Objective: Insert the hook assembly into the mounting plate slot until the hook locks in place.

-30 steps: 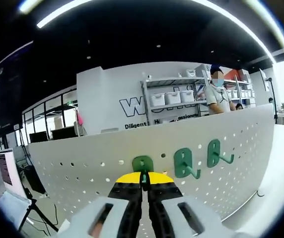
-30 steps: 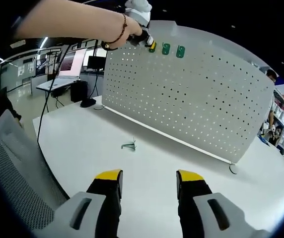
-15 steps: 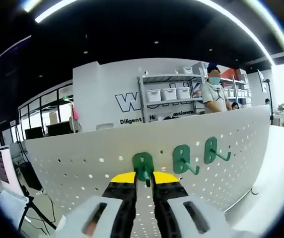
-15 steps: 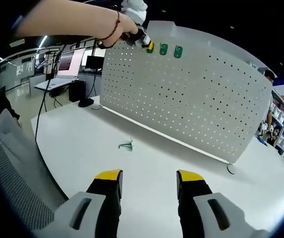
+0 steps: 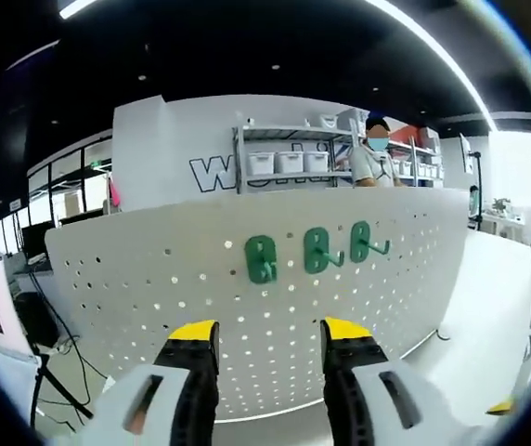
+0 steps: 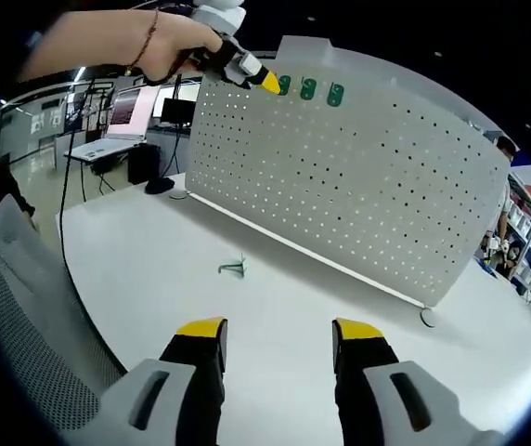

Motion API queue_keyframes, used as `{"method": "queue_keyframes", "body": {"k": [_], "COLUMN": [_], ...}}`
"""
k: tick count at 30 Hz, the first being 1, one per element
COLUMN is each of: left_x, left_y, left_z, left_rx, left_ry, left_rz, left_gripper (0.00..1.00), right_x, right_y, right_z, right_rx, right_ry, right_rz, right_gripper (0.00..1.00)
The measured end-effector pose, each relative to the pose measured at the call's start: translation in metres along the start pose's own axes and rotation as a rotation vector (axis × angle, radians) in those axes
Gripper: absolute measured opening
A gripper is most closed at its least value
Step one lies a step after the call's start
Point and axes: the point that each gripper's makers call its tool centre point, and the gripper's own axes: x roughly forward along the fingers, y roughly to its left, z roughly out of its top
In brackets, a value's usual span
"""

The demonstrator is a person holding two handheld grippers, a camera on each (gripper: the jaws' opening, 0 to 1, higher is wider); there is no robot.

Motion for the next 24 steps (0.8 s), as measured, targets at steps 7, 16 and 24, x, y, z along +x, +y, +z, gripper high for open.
{"method": "queue_keyframes", "body": {"k": [7, 16, 24], "left_x": [-0.020, -0.044, -0.073], "left_y": [-0.003, -0.008, -0.033], "left_z": [-0.055, -0.116, -0.150], "left_rx": [-0.032, -0.120, -0.037], "left_ry": [0.122, 0.242, 0.299], "left_rz": [-0.081, -0.163, -0.300], "left_gripper": [0.44, 0.53, 0.54], "right_x": [0.001, 0.002, 0.002], "right_y": [-0.002, -0.001, -0.002], "right_z": [-0.002, -0.005, -0.008], "right_rx": [-0.014, -0.032, -0.039], "right_ry": [0.009, 0.029, 0.041], "right_rz": [-0.010, -0.007, -0.011], "right_gripper": [0.43, 0.44, 0.44]}}
